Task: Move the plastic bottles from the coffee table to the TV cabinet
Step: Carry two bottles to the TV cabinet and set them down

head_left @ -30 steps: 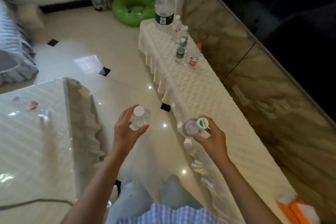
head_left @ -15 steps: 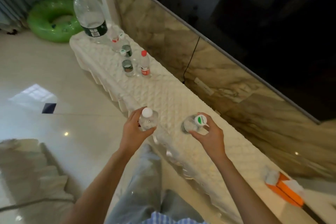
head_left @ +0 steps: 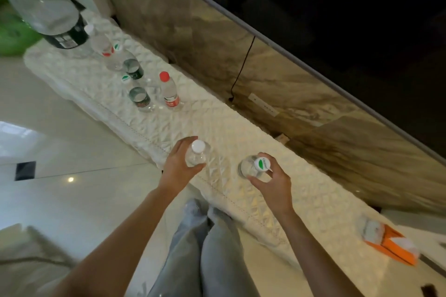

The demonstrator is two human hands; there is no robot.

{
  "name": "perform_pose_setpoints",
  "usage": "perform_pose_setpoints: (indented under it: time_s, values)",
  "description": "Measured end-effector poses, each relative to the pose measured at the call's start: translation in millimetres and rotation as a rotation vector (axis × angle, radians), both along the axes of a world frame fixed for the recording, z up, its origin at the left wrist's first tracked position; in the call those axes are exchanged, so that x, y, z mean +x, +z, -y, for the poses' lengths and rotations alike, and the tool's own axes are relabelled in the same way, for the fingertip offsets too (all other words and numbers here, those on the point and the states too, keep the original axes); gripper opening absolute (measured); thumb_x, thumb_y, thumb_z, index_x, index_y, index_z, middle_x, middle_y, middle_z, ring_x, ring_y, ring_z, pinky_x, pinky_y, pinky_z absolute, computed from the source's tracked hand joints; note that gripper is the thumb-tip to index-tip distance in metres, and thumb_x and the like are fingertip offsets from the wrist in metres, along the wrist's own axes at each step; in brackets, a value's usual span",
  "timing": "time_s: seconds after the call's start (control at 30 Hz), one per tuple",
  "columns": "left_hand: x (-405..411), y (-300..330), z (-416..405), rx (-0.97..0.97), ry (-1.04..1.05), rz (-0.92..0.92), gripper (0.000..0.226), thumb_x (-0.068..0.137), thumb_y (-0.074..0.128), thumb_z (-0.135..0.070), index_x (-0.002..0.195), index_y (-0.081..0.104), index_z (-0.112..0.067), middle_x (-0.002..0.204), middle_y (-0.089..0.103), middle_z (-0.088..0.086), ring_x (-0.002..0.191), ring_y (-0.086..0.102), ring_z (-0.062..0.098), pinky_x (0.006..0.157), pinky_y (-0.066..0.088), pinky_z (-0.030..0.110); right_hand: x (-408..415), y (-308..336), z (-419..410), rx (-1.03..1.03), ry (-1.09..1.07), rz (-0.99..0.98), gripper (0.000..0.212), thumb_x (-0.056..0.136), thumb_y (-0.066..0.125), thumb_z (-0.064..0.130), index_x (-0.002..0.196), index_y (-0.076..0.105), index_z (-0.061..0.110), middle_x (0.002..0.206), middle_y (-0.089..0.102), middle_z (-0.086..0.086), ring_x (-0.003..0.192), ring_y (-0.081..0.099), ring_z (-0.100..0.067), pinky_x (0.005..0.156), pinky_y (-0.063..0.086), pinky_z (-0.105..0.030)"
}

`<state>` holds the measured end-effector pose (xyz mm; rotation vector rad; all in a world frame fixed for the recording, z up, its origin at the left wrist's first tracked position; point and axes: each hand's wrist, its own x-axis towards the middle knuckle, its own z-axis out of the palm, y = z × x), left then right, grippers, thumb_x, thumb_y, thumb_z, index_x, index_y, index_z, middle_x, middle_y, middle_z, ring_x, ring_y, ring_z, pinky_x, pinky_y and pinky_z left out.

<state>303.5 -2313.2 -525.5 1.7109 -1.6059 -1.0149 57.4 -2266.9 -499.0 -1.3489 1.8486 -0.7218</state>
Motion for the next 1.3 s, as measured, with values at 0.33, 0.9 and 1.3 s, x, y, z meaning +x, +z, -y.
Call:
perform_pose_setpoints:
  time_s: [0.33,0.9,1.3]
  values:
    - [-2,-77,70,0.045,0.017,0.046,0.071,0.065,0.084,-0.012,0.128,0.051,-0.017,0.13,0.055,0.002,0.116,0.052,0.018,0.094,0.04,0.024,8,-76,68,0.002,-0.028,-0.05,0.062,0.069,0.083,0.018,0.123,0.054,0.027,0.118,0.057,0.016,0.111,0.055,-0.003,0.092,0.045,-0.016]
    - [4,-136,95,0.043,-0.035,0.108,0.074,0.061,0.086,-0.008,0.127,0.052,-0.01,0.128,0.056,0.007,0.115,0.055,0.024,0.092,0.043,0.028,8,-145,125,0.09,0.076,-0.011,0.06,0.067,0.083,0.015,0.119,0.055,0.024,0.116,0.058,0.015,0.108,0.056,-0.004,0.092,0.051,-0.03]
    - [4,-134,90,0.052,-0.055,0.119,0.077,0.062,0.085,-0.011,0.13,0.049,-0.012,0.131,0.054,0.004,0.117,0.054,0.021,0.094,0.041,0.025,15,-159,121,0.114,0.069,0.009,0.062,0.067,0.082,0.012,0.121,0.053,0.022,0.121,0.06,0.007,0.114,0.055,-0.01,0.095,0.049,-0.036]
